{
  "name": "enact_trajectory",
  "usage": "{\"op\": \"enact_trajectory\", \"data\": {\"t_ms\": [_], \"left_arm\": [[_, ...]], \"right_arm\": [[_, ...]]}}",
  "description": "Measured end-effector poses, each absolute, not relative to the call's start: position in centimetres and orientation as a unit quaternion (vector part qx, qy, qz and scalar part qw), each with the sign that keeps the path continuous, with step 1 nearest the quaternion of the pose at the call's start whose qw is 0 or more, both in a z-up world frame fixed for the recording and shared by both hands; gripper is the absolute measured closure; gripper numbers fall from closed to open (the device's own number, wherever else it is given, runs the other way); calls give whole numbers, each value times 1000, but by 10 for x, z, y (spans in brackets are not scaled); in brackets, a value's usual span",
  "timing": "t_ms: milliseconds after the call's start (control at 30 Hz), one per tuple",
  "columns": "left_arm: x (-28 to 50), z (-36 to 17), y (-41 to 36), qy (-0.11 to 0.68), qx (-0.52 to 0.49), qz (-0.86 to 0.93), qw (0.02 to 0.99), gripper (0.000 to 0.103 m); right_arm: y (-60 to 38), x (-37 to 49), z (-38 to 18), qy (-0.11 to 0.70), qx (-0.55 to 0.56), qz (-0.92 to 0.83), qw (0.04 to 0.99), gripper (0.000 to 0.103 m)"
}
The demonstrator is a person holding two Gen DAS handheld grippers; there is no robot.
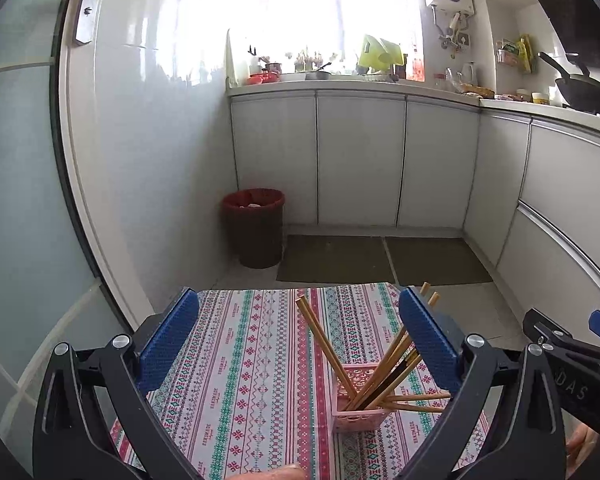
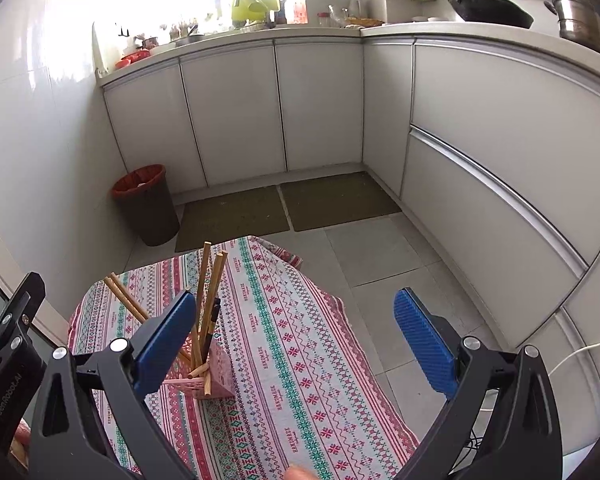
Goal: Organize utensils
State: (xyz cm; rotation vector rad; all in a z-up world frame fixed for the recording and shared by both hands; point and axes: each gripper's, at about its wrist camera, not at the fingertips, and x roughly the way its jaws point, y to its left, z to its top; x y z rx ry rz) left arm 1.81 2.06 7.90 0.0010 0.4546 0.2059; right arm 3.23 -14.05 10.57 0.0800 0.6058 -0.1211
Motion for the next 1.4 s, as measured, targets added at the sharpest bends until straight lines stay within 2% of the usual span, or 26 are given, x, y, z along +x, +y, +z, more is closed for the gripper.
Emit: {"op": "enact_trajectory", "data": {"t_ms": [1400], "left_arm": [[28, 72, 22, 240, 2, 107, 965, 7]], "right_arm": [[-142, 40, 100, 310, 43, -56, 948, 7]]}}
